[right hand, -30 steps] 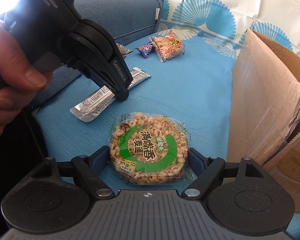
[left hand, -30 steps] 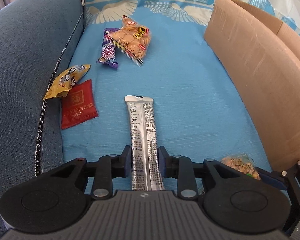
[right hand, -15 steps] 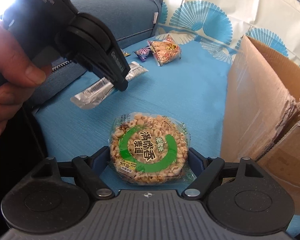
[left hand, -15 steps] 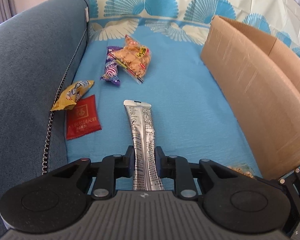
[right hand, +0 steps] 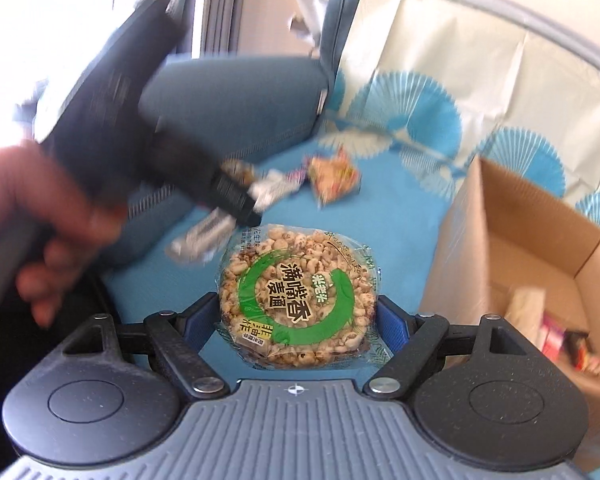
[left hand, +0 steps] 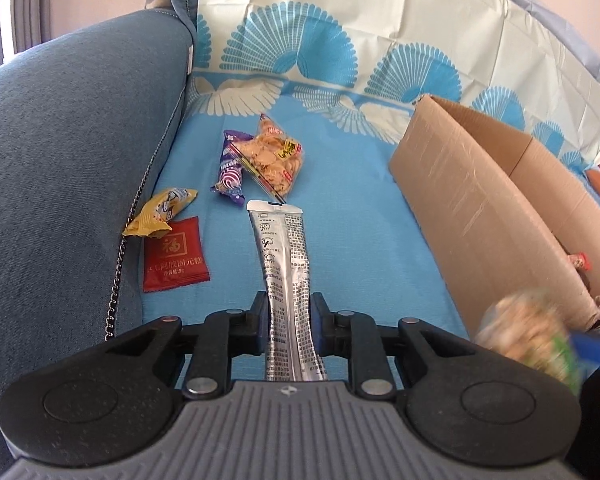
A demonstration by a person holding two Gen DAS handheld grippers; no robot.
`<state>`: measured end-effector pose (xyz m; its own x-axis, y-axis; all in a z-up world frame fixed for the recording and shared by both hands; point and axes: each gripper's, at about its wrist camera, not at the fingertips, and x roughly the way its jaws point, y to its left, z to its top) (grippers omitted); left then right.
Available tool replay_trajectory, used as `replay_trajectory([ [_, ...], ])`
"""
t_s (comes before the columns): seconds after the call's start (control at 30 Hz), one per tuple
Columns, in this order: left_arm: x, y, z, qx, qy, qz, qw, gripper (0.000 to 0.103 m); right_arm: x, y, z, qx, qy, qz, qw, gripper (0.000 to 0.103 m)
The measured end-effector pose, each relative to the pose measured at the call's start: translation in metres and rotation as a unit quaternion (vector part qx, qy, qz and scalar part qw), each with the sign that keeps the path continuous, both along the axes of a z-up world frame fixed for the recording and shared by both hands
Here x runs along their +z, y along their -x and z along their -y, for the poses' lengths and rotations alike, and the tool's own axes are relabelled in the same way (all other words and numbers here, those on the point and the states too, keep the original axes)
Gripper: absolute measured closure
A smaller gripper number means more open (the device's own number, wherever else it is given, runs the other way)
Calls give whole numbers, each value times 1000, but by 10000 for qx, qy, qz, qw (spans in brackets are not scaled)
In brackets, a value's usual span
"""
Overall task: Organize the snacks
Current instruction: 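Carry the stick pack and peanut cake over the cardboard box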
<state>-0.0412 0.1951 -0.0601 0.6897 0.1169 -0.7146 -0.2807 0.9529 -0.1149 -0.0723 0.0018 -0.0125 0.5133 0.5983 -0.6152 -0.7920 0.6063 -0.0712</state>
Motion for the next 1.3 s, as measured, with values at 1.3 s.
replay_trajectory([
  [1.3,79,-57,110,-648,-563,547,9948,98,16,-112,166,-3007,-2075,-160,9307,20],
])
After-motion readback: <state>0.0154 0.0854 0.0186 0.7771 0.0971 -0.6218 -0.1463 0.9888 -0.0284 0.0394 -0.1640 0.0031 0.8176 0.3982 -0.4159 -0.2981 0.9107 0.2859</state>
